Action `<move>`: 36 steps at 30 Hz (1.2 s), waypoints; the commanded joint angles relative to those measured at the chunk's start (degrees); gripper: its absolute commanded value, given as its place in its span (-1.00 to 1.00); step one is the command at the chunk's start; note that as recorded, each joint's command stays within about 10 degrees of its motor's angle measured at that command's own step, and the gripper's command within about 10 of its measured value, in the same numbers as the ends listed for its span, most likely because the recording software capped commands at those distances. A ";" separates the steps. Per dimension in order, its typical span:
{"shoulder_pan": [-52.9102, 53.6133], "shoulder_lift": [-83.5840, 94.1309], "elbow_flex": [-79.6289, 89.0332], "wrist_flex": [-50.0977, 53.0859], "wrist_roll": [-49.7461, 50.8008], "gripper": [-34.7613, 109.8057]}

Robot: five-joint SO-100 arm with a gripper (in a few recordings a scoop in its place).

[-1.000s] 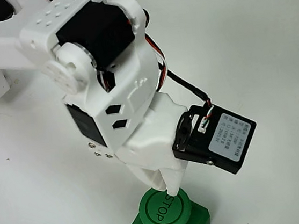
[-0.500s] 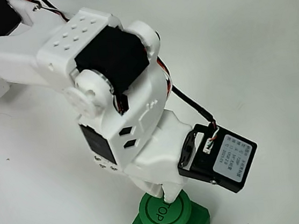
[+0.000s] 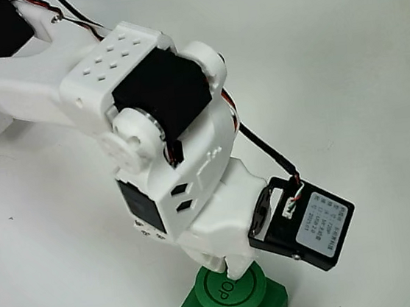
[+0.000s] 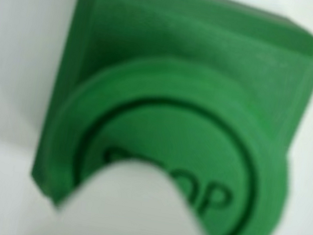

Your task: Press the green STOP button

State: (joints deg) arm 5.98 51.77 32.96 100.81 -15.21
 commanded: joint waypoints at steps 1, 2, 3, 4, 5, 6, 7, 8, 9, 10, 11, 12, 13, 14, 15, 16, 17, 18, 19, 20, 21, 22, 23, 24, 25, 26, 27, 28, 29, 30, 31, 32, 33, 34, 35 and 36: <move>0.79 1.05 -0.35 0.35 -0.53 -0.52; 0.79 0.97 -0.35 0.35 -0.53 -0.52; 0.79 0.88 -0.35 0.35 -0.53 -0.52; 0.79 0.88 -0.35 0.35 -0.53 -0.52; 0.79 0.79 -0.18 0.35 -0.53 -0.52; 0.79 0.79 0.44 0.35 -0.53 -0.52; 0.79 0.79 0.97 0.35 -0.53 -0.52; 0.79 0.79 1.58 0.35 -0.53 -0.52; 0.79 0.79 2.29 0.35 -0.53 -0.52; 0.79 0.79 2.99 0.35 -0.53 -0.52; 0.79 0.70 3.52 0.35 -0.53 -0.52; 0.79 0.53 4.13 0.35 -0.53 -0.52; 0.79 0.18 4.57 0.35 -0.53 -0.52; 0.79 -0.44 4.75 0.35 -0.53 -0.52; 0.79 -0.79 4.83 0.35 -0.53 -0.52; 0.79 -1.23 4.92 0.35 -0.62 -0.52; 0.79 -1.58 4.92 0.35 -0.62 -0.52; 0.79 -1.93 4.92 0.35 -0.70 -0.52; 0.79 -2.29 4.92 0.35 -0.70 -0.52; 0.79 -2.46 4.92 0.35 -0.70 -0.52; 0.79 -2.72 4.92 0.35 -0.70 -0.52; 0.79 -2.90 4.92 0.35 -0.79 -0.52; 0.79 -3.08 5.01 0.35 -0.79 -0.52; 0.79 -3.16 5.10 0.35 -0.79 -0.52; 0.79 -3.34 5.19 0.35 -0.88 -0.52; 0.79 -3.43 5.27 0.35 -0.88 -0.52; 0.79 -3.52 5.36 0.35 -0.88 -0.52; 0.79 -3.52 5.45 0.35 -0.88 -0.52; 0.79 -3.52 5.54 0.35 -0.88 -0.52; 0.79 -3.60 5.62 0.35 -0.88 -0.52; 0.79 -3.60 5.62 0.35 -0.97 -0.52; 0.79 -3.60 5.62 0.35 -1.05 -0.52; 0.79 -3.69 5.89 0.35 -1.23 -0.52; 0.79 -3.78 5.89 0.35 -1.32 -0.52; 0.79 -3.78 5.89 0.35 -1.41 -0.52; 0.79 -3.78 5.89 0.35 -1.49 -0.52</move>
State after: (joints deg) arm 5.98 47.72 37.44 100.46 -15.73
